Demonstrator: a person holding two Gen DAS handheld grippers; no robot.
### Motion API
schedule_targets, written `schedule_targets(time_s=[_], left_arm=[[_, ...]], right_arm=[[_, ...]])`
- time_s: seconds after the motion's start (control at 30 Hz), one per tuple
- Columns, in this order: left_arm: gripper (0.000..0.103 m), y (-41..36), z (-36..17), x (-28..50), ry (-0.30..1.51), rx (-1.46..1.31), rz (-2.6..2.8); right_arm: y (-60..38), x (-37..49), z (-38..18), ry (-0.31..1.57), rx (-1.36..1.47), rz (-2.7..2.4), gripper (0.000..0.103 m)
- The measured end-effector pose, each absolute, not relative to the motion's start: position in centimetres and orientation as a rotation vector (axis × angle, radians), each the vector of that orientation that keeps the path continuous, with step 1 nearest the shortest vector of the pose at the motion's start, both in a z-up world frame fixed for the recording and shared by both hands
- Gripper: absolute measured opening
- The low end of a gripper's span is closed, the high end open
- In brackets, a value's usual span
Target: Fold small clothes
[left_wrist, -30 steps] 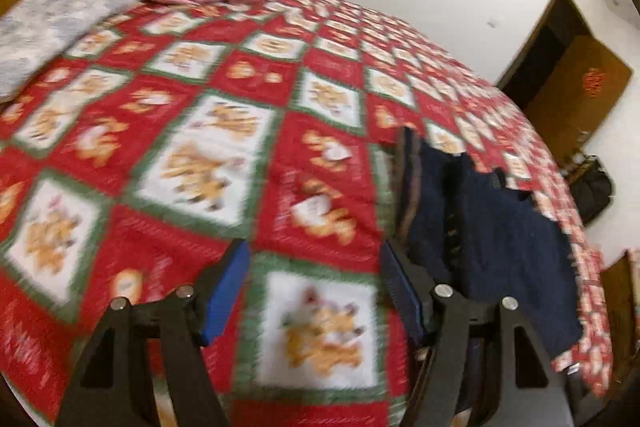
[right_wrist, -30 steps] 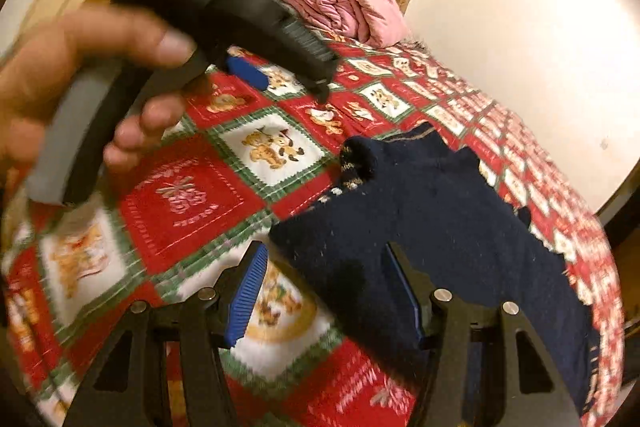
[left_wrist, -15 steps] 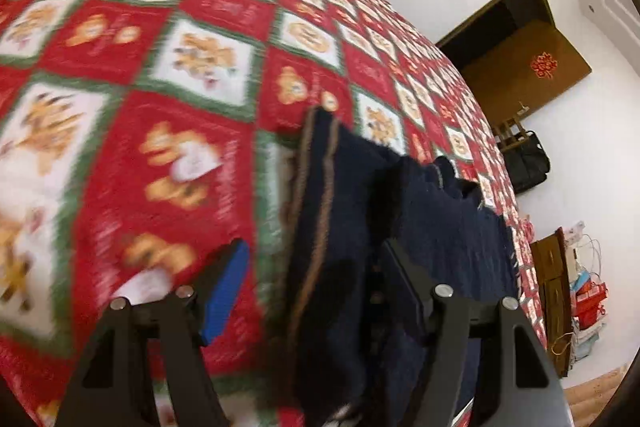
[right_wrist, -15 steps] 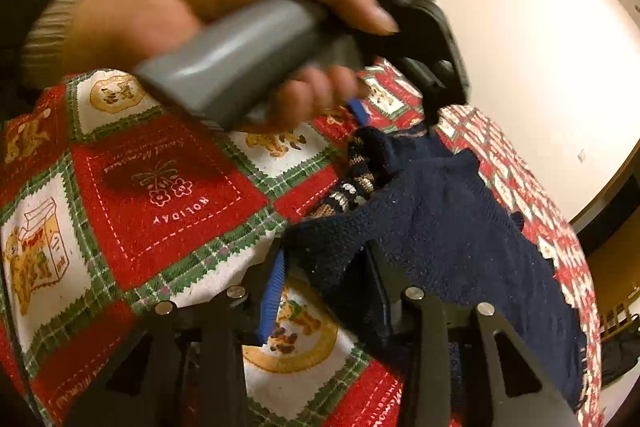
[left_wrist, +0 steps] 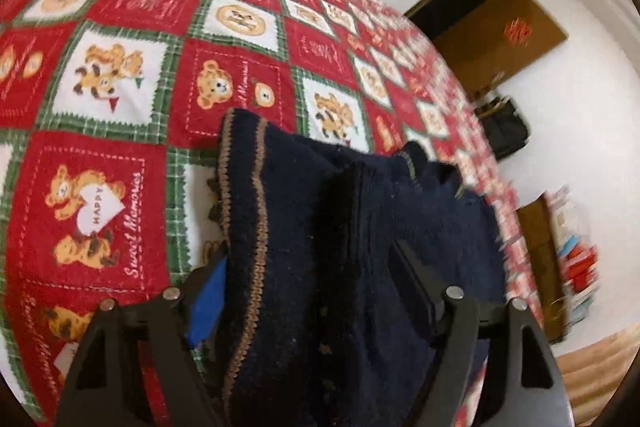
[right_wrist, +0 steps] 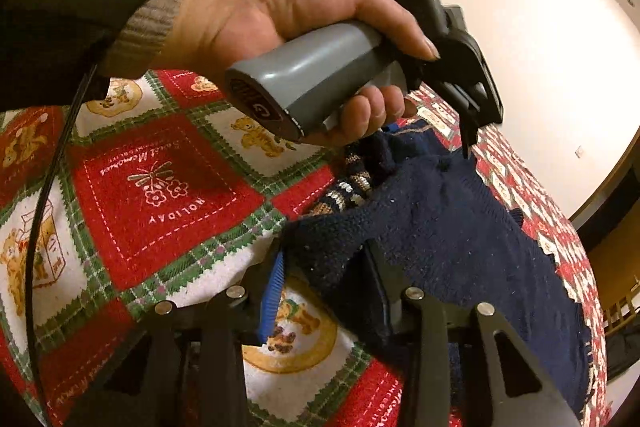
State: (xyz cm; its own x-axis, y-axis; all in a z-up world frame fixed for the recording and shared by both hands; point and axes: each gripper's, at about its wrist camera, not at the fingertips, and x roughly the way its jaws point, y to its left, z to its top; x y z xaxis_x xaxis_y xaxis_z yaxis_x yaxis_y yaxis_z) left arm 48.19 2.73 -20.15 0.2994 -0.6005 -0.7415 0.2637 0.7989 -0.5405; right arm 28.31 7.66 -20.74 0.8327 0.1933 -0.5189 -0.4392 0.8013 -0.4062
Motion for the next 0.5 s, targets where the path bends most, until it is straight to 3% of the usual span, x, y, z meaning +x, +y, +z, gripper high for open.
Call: schedule_targets(time_s=[0.03, 0.1, 0.13, 0.17, 0.23, 0.5], left_arm=[[0.078, 2.6, -20.1, 48.2, 1.132, -0.336, -0.597], [0.063, 1.8, -20.1, 48.0, 1.129, -0.268, -0.554], [0.036, 1.5, -20.1, 48.0, 1.126, -0.235, -0.540], [0.021, 1.5, -20.2, 48.0, 1.127, -0.227, -0.538], [0.019, 2.1, -19.9, 47.8, 1.105, -0.247, -0.538], [0.019, 2.8, -19.9, 47.6, 1.097, -0.297, -0.488]], right_arm=[[7.7, 28.3, -20.7, 0.477, -0.543, 0.353, 0.039], [7.6, 28.3, -20.7, 0.478, -0.535, 0.357, 0.039], [7.6, 28.3, -20.6, 0.481, -0.528, 0.362, 0.035], [7.6, 27.9, -20.6, 0.484, -0.522, 0.362, 0.032], [7.2, 28.1, -20.4, 0.486, -0.498, 0.357, 0.020], [6.3, 28.3, -20.1, 0.473, -0.456, 0.368, 0.013]])
